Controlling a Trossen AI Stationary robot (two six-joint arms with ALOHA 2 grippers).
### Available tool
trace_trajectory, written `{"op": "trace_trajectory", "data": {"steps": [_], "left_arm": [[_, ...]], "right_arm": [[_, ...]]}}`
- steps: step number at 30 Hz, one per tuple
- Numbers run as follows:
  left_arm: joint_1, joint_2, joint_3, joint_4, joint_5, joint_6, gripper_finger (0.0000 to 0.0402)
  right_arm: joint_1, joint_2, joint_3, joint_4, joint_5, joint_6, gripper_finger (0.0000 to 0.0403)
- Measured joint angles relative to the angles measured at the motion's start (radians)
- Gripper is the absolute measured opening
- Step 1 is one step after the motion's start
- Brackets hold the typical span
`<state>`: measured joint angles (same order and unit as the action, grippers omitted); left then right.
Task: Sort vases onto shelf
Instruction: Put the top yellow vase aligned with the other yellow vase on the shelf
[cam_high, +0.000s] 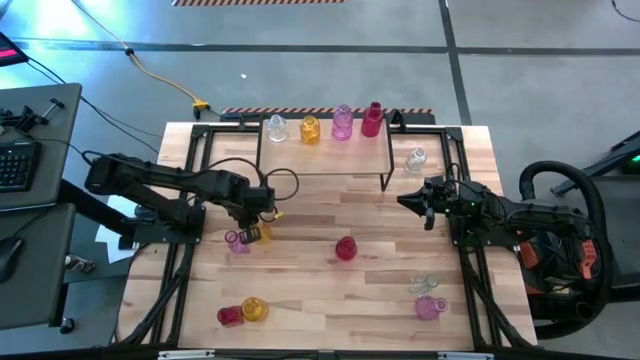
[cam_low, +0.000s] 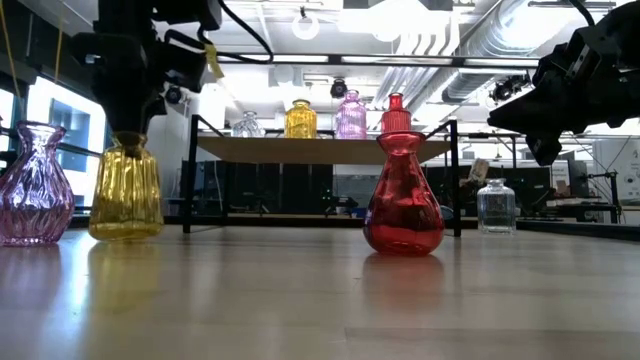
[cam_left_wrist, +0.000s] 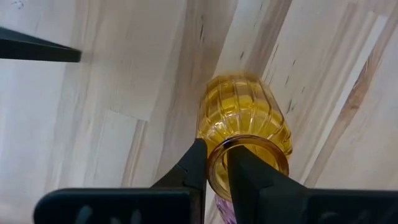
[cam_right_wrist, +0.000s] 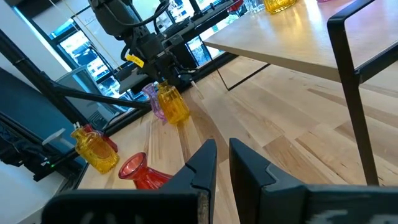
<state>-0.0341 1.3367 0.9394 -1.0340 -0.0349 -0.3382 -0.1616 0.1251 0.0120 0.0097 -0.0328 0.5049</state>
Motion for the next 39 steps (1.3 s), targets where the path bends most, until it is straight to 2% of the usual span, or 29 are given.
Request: {"op": "trace_trajectory", "data": {"steps": [11,20,29,33,39], "left_arm": [[0.0,0.003,0.086,-0.024,0.039,0.007,0.0027],[0.013,0.001,0.268,-0.086,0.049,0.008,0.0031],[0.125,0.001,0.471,-0.11,0.033,0.096,0.0031],[0.19,0.001,0.542,-0.117,-0.004,0.153,0.0031],[0.277,0.001,0.624,-0.116,-0.006,0.203,0.0036]], "right_arm": [[0.0,0.0,0.0,0.0,0.0,0.0,0.0028],[0.0,0.0,0.0,0.0,0.0,0.0,0.0028],[0.0,0.0,0.0,0.0,0.0,0.014,0.0028],[0.0,0.0,0.0,0.0,0.0,0.014,0.0028],[0.0,0.0,0.0,0.0,0.0,0.014,0.0028]]}}
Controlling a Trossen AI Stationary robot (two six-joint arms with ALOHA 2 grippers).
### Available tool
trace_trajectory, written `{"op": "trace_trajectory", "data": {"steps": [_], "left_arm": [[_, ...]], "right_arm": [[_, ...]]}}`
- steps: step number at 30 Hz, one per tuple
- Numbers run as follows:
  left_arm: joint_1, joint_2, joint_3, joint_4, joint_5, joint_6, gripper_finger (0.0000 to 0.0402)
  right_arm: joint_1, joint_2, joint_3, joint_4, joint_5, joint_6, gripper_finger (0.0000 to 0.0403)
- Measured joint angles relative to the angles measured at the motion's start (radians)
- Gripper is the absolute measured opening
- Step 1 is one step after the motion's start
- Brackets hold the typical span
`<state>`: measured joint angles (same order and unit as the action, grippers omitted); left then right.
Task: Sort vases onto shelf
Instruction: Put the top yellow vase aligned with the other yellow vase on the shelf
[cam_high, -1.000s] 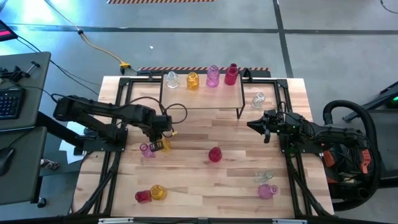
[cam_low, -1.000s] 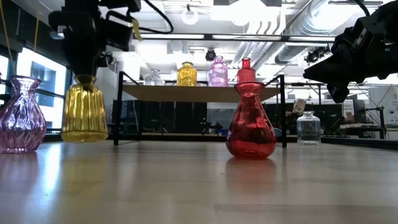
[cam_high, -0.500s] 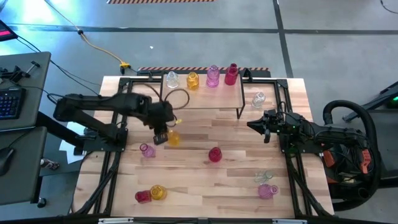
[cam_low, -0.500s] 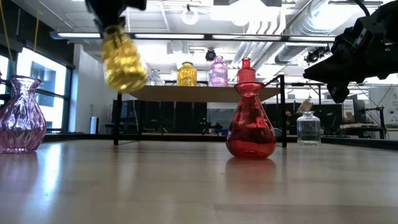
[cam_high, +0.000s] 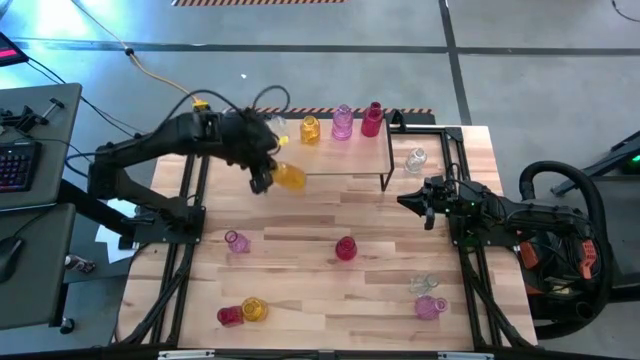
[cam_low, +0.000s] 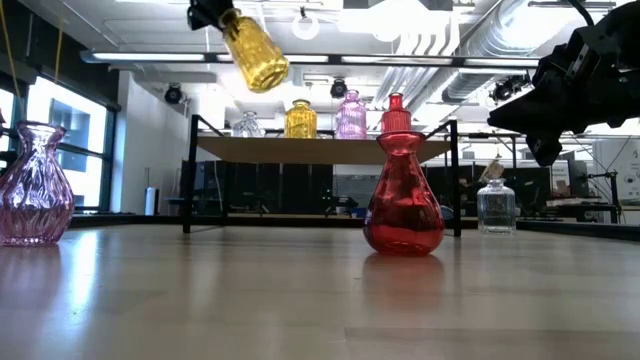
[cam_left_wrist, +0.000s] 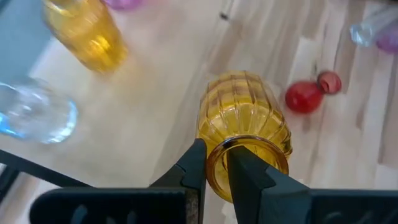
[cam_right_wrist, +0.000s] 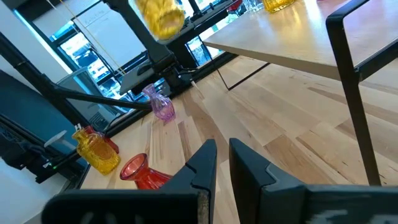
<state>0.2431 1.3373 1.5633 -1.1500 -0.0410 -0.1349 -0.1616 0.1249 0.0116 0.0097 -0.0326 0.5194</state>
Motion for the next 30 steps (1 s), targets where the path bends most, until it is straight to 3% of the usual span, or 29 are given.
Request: {"op": "trace_trajectory", "data": {"steps": [16,30], "left_arm": [[0.163,0.018,0.154,0.11,-0.024,0.175,0.0036],[0.183,0.235,0.471,0.008,-0.023,0.285,0.0037]], "right_arm": [[0.0,0.0,0.0,0.0,0.0,0.0,0.0028],[0.0,0.0,0.0,0.0,0.004,0.004,0.0028]]}}
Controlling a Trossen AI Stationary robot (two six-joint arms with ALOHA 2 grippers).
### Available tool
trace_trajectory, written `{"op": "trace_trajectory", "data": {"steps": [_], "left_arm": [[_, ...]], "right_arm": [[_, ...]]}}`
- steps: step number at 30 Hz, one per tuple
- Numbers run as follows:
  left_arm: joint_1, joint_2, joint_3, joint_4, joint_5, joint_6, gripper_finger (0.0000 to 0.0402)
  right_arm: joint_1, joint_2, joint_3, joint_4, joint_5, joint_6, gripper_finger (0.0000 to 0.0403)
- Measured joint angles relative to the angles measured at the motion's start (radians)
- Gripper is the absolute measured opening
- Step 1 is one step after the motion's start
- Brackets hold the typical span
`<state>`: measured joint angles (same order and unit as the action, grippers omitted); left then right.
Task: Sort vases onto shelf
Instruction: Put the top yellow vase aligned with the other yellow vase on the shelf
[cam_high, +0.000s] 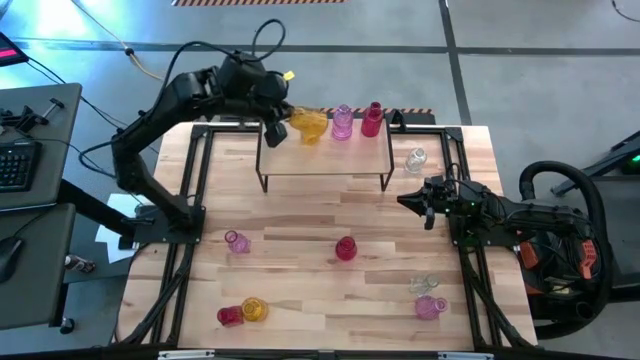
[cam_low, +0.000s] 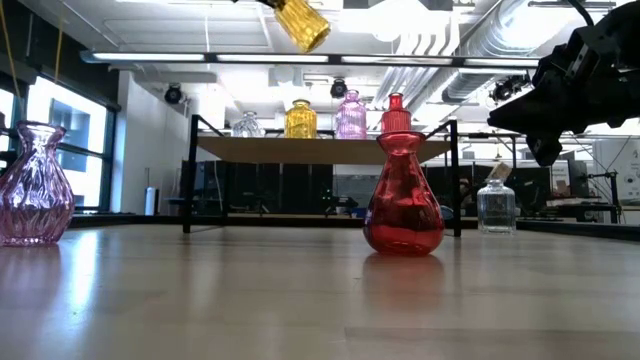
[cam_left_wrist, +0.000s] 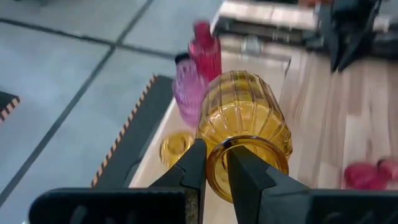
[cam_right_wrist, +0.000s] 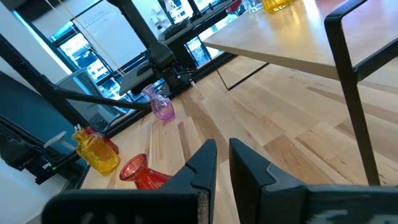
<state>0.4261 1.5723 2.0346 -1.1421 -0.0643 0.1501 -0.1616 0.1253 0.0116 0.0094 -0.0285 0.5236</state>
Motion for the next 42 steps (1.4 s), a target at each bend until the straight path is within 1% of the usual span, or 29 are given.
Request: {"op": "trace_trajectory", "data": {"steps": [2,7,22,28,35,42], "left_arm": [[0.001,0.022,0.013,-0.044,0.0,0.022,0.0037],[0.001,0.069,0.016,-0.086,0.0,0.055,0.0037],[-0.002,0.2,0.016,-0.203,-0.001,0.202,0.0037],[-0.001,0.24,0.016,-0.193,-0.002,0.211,0.0037],[0.001,0.282,0.016,-0.194,-0.072,0.218,0.0037],[0.002,0.29,0.016,-0.186,-0.08,0.222,0.0037]], "right_arm": [[0.0,0.0,0.0,-0.001,0.013,0.0,0.0028],[0.0,0.0,0.0,0.0,0.047,0.0,0.0028],[0.0,0.0,0.0,0.001,0.05,0.0,0.0028],[0.0,0.0,0.0,0.001,0.05,0.0,0.0028],[0.0,0.0,0.0,0.001,0.05,0.001,0.0028],[0.0,0.0,0.0,0.001,0.047,0.0,0.0028]]}}
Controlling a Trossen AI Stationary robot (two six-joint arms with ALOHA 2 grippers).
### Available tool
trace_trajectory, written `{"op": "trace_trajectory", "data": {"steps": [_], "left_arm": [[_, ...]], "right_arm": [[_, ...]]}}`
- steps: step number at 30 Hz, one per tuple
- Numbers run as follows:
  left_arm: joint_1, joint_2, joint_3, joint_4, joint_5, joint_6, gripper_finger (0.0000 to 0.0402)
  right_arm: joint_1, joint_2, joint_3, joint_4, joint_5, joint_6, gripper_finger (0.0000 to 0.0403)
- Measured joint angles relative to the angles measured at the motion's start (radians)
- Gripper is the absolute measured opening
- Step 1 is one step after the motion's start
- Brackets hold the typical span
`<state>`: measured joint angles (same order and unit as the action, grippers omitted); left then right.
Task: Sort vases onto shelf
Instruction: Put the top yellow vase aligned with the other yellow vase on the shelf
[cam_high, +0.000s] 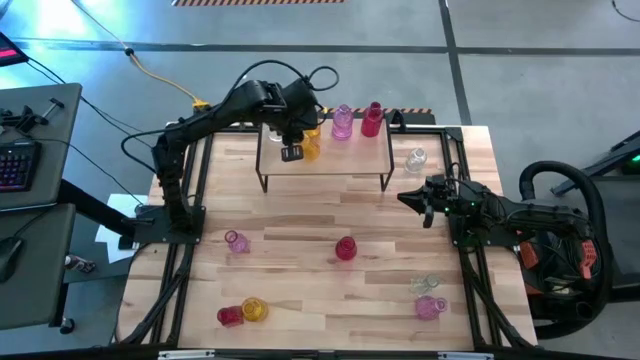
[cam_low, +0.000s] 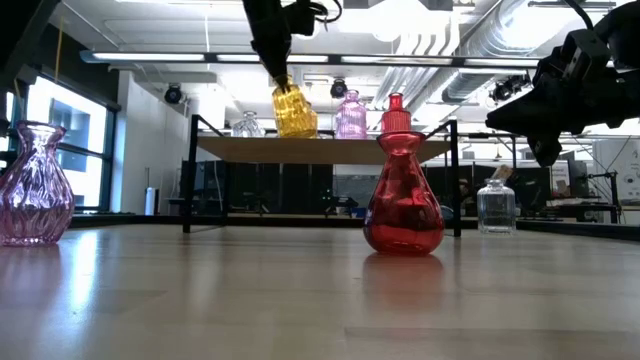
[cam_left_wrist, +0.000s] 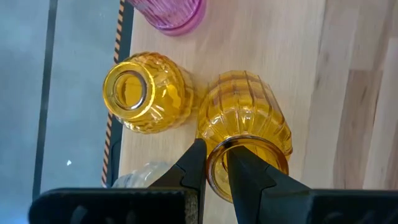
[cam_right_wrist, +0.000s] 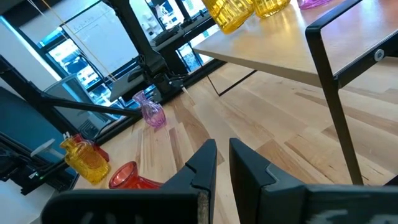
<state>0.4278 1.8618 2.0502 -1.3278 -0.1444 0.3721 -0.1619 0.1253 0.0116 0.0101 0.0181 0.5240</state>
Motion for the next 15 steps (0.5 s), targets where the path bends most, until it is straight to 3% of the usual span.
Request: {"op": "trace_trajectory", "data": {"steps": [15], "left_arm": [[0.0,0.0,0.0,0.016,0.001,-0.002,0.0074]], "right_arm": [[0.0,0.0,0.0,0.0,0.0,0.0,0.0028]]}}
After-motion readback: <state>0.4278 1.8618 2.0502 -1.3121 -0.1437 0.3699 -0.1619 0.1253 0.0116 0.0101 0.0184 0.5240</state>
